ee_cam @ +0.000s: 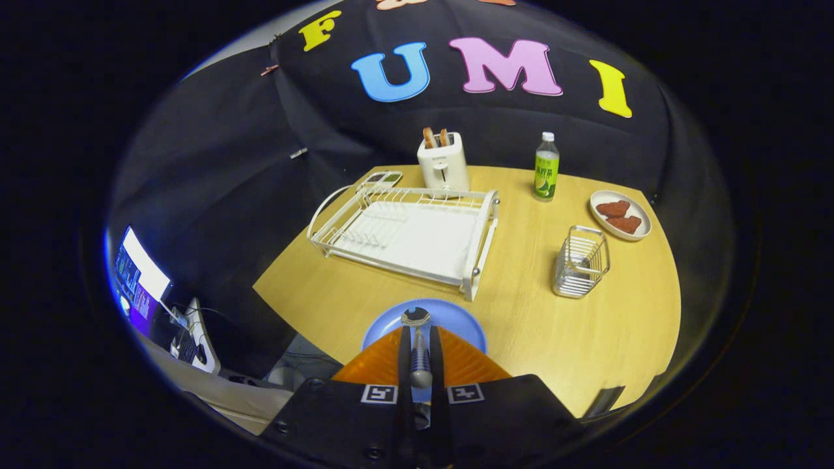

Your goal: Take the plate from the dish rack, then take the spoon from the basket and place it into the plate.

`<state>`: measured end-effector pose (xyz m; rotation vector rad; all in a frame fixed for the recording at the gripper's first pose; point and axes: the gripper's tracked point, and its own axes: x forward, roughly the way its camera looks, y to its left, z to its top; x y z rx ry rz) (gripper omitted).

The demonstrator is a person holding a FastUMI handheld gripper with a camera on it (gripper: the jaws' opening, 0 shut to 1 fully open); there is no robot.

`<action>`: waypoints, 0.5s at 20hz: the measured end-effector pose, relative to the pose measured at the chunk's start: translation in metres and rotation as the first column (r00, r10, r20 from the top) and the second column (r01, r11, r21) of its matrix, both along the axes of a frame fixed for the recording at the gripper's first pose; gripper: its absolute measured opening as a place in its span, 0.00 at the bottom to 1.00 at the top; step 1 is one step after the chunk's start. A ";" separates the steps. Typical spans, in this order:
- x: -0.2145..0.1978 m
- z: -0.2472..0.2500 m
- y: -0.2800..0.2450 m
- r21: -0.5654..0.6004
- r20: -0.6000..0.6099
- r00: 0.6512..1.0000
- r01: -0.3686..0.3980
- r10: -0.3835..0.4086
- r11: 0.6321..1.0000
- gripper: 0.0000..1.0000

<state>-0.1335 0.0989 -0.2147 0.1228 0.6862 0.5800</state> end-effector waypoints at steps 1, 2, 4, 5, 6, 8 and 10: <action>0.002 -0.014 0.008 -0.023 -0.010 1.000 -0.004 0.004 1.000 0.13; 0.005 -0.029 0.016 -0.048 -0.027 1.000 -0.011 0.010 0.999 0.13; 0.010 -0.049 0.031 -0.068 -0.048 0.999 -0.017 0.014 0.998 0.13; 0.011 -0.057 0.037 -0.072 -0.059 0.998 -0.019 0.015 0.997 0.13; 0.013 -0.060 0.042 -0.073 -0.061 0.998 -0.025 0.021 0.997 0.13; 0.019 -0.062 0.048 -0.068 -0.047 0.999 -0.029 0.026 0.997 0.13; 0.022 -0.064 0.049 -0.064 -0.051 0.998 -0.032 0.029 0.997 0.13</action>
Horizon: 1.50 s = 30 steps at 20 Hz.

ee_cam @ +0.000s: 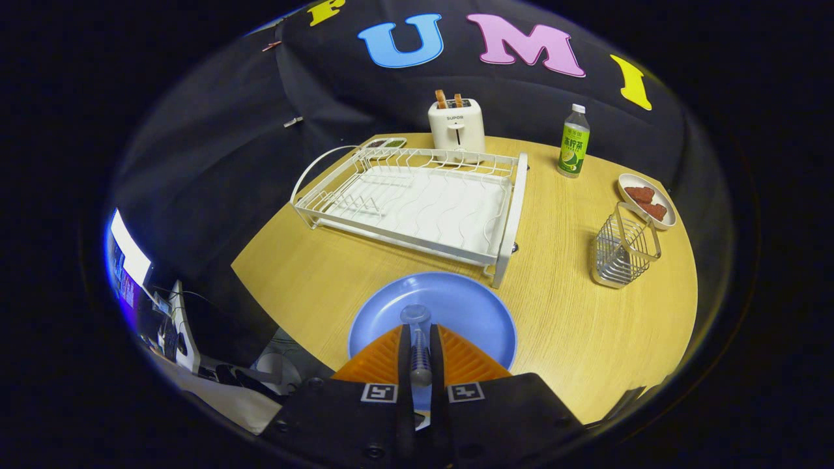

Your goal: Take the plate from the dish rack, then take the spoon from the basket and place it into the plate.

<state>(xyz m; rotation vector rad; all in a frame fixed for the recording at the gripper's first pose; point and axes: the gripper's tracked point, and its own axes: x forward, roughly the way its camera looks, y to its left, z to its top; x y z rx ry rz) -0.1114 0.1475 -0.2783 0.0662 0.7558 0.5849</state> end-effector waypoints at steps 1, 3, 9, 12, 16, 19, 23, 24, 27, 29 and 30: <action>0.000 -0.002 0.001 0.001 -0.002 1.000 -0.006 0.006 1.000 0.13; -0.001 -0.011 0.000 -0.007 -0.018 1.000 -0.024 0.024 1.000 0.13; -0.010 -0.047 -0.006 -0.076 -0.083 0.996 -0.049 0.043 0.996 0.16; -0.006 -0.050 -0.010 -0.103 -0.069 0.997 -0.041 0.034 0.994 0.17; -0.001 -0.051 -0.012 -0.102 -0.068 0.998 -0.015 0.008 0.995 0.34; 0.002 -0.052 -0.016 -0.112 -0.061 0.998 -0.002 -0.005 0.994 0.63; 0.000 -0.050 -0.018 -0.124 -0.051 0.999 -0.003 -0.003 0.992 0.96; 0.000 -0.047 -0.017 -0.120 -0.047 0.999 -0.004 -0.002 0.993 0.99; 0.002 -0.030 -0.015 -0.102 -0.009 1.000 -0.005 0.004 0.995 0.99; 0.006 -0.011 -0.014 -0.088 0.037 0.999 0.000 0.003 0.996 0.99; 0.009 0.001 -0.014 -0.077 0.066 0.998 0.005 0.000 0.997 0.99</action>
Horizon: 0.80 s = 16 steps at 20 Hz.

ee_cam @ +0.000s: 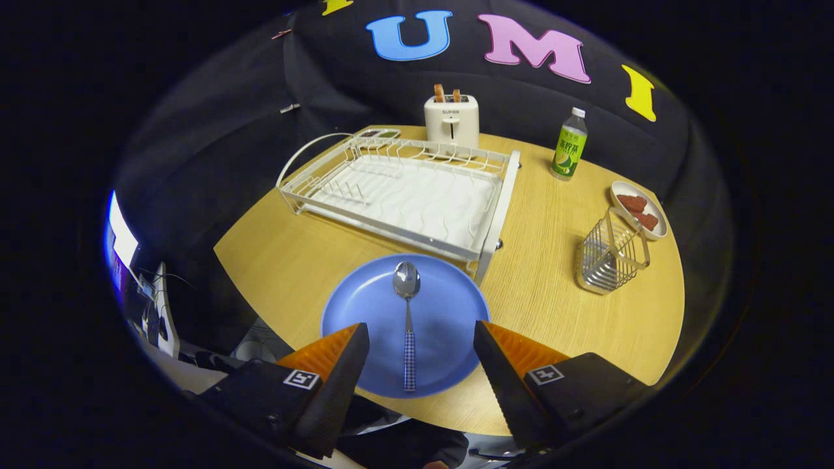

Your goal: Take the plate from the dish rack, then take the spoon from the basket and place it into the plate.

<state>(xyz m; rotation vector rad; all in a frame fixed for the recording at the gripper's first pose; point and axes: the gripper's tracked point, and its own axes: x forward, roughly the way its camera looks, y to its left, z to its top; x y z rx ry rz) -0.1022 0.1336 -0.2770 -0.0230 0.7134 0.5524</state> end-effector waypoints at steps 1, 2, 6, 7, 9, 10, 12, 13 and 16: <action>0.003 0.012 0.000 0.009 0.028 1.000 0.004 -0.005 1.000 0.99; 0.007 0.025 -0.002 0.017 0.057 0.998 0.011 -0.012 1.000 0.99; 0.025 0.077 -0.012 0.038 0.173 0.984 0.043 -0.049 0.998 0.99; 0.030 0.090 -0.014 0.046 0.194 0.979 0.051 -0.059 0.998 0.99; 0.034 0.116 -0.019 0.068 0.224 0.972 0.063 -0.077 0.996 0.99; 0.038 0.131 -0.021 0.088 0.243 0.966 0.074 -0.093 0.993 0.99; 0.046 0.160 -0.028 0.123 0.288 0.949 0.095 -0.127 0.988 0.99; 0.049 0.172 -0.031 0.138 0.300 0.944 0.104 -0.141 0.985 0.99; 0.055 0.208 -0.046 0.195 0.336 0.919 0.148 -0.208 0.970 0.99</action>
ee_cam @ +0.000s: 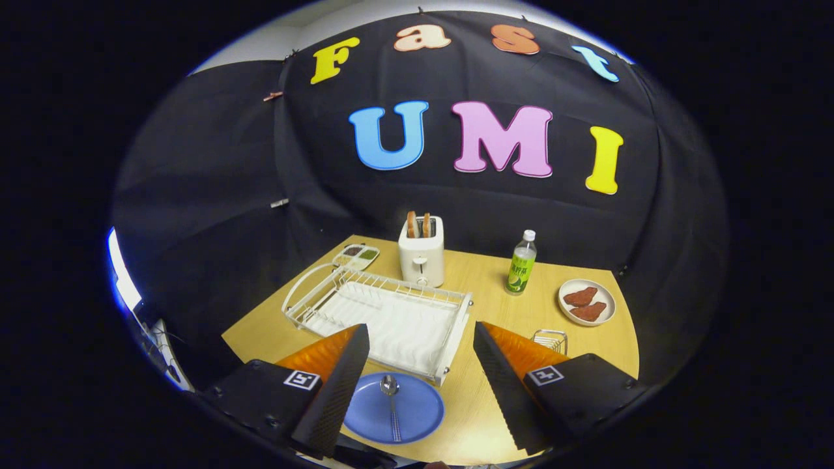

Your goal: Take the plate from the dish rack, then take the spoon from the basket and place it into the plate.

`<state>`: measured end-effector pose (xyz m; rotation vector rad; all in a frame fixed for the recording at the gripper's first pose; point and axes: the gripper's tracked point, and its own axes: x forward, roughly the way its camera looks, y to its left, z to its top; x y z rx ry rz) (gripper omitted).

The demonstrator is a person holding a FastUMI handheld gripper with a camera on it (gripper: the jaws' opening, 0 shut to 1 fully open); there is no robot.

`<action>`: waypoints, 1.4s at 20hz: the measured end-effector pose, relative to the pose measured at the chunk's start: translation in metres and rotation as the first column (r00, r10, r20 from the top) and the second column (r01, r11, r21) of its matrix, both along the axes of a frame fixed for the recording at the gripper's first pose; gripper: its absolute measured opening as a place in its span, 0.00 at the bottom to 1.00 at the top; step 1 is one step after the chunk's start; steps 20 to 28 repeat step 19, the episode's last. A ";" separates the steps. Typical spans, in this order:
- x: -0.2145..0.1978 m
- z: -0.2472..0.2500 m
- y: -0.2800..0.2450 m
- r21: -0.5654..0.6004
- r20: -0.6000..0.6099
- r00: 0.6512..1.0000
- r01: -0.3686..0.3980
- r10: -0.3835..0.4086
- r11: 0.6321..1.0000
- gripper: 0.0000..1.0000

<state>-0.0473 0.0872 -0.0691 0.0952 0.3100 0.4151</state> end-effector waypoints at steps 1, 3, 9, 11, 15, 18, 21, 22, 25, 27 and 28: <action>0.002 0.010 -0.007 0.016 0.023 0.999 0.024 -0.024 1.000 0.99; 0.004 0.029 -0.025 0.036 0.074 0.994 0.078 -0.080 0.996 0.99; 0.006 0.060 -0.057 0.042 0.206 0.962 0.177 -0.182 0.983 0.99; 0.006 0.060 -0.063 0.038 0.212 0.958 0.190 -0.194 0.981 0.99; 0.009 0.055 -0.068 0.042 0.200 0.958 0.203 -0.207 0.978 0.99; 0.009 0.054 -0.069 0.045 0.198 0.958 0.202 -0.207 0.978 0.99; 0.010 0.054 -0.070 0.042 0.198 0.958 0.203 -0.207 0.978 0.99; 0.010 0.054 -0.070 0.042 0.198 0.958 0.203 -0.207 0.978 0.99; 0.010 0.054 -0.070 0.042 0.198 0.958 0.203 -0.207 0.978 0.99; 0.010 0.054 -0.070 0.042 0.198 0.958 0.203 -0.207 0.978 0.99; 0.010 0.054 -0.070 0.042 0.198 0.958 0.203 -0.207 0.978 0.99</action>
